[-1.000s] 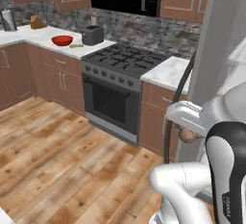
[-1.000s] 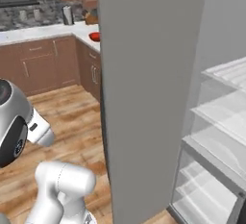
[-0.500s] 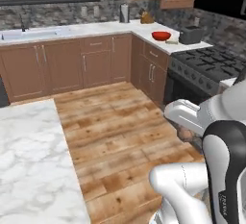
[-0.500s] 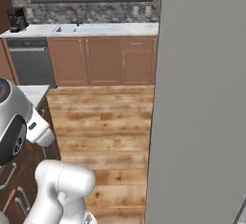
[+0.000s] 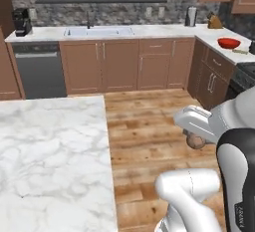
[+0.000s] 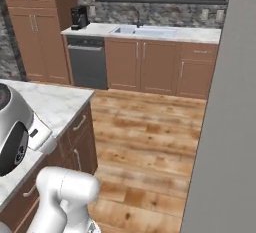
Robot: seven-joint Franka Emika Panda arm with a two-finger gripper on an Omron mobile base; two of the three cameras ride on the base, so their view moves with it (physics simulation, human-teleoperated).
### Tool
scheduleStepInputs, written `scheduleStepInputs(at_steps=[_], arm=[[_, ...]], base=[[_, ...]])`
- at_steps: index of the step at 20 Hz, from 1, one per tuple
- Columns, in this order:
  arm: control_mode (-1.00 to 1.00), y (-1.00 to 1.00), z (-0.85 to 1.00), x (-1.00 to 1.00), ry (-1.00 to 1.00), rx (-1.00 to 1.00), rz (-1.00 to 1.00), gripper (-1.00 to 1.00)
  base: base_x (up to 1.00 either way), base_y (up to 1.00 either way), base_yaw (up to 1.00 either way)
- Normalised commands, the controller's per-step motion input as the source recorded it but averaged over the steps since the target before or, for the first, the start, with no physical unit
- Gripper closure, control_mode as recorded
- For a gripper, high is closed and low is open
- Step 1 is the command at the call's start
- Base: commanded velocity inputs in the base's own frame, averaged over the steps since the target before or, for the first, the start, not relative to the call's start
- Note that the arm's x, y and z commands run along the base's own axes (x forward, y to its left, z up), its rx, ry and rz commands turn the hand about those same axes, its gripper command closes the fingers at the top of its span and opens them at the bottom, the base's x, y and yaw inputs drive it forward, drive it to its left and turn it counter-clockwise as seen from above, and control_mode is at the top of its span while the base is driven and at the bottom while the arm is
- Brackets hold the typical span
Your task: Pick the egg and butter from the fridge and place them by the bowl for mixing.
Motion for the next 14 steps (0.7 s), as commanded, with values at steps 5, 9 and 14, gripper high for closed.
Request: scheduleStepInputs(at_steps=[5,9,14], arm=[[1.00,0.00,0.00,0.00,0.00,0.00,0.00,1.00],[1.00,0.00,0.00,0.00,0.00,0.00,0.00,1.00],[1.00,0.00,0.00,0.00,0.00,0.00,0.00,1.00]], base=[[1.00,-0.23,-0.04],[1.00,-0.41,-0.09],[1.00,-0.41,-0.19]])
